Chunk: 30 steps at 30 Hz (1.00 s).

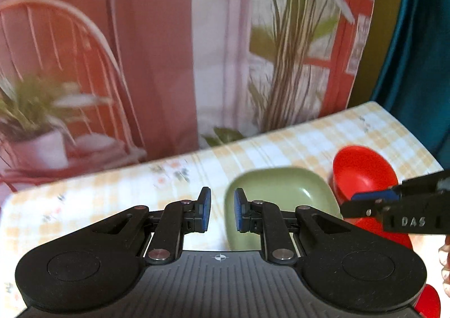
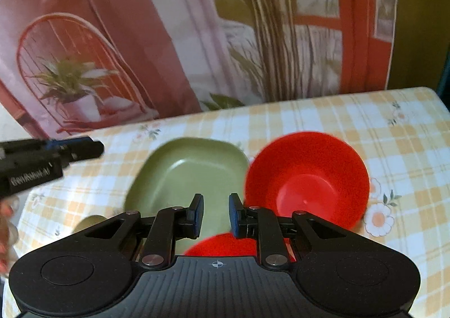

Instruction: Organize plates and bowls

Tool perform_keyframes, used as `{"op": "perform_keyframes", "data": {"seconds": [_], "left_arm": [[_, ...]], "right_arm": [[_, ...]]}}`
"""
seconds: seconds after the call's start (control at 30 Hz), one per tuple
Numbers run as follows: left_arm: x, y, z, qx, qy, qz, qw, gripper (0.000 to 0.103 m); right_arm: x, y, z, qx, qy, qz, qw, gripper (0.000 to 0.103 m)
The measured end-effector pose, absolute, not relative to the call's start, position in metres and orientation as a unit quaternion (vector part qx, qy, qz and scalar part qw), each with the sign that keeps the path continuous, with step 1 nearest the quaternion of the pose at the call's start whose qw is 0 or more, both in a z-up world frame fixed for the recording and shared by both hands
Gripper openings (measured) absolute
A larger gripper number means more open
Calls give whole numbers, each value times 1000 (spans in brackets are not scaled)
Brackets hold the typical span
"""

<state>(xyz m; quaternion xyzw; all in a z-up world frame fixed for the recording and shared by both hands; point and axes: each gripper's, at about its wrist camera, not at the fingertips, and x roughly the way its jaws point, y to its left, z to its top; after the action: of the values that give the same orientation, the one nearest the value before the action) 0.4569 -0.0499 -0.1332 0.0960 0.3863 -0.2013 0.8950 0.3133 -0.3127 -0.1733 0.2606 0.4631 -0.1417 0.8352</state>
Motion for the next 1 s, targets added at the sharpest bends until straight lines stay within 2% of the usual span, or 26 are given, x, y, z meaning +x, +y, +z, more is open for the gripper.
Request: {"op": "perform_keyframes", "data": {"seconds": [0.2, 0.83, 0.9, 0.97, 1.0], "left_arm": [[467, -47, -159, 80, 417, -220, 878, 19], [483, -39, -192, 40, 471, -224, 852, 18], [483, -37, -193, 36, 469, -221, 854, 14], [484, -35, -195, 32, 466, -213, 858, 5], [484, -32, -195, 27, 465, -214, 858, 5]], "right_arm": [[319, -314, -177, 257, 479, -147, 826, 18], [348, -298, -197, 209, 543, -186, 791, 19], [349, -298, -198, 212, 543, -185, 791, 21], [348, -298, -199, 216, 542, -185, 790, 21], [348, -299, -199, 218, 540, -185, 791, 21]]}}
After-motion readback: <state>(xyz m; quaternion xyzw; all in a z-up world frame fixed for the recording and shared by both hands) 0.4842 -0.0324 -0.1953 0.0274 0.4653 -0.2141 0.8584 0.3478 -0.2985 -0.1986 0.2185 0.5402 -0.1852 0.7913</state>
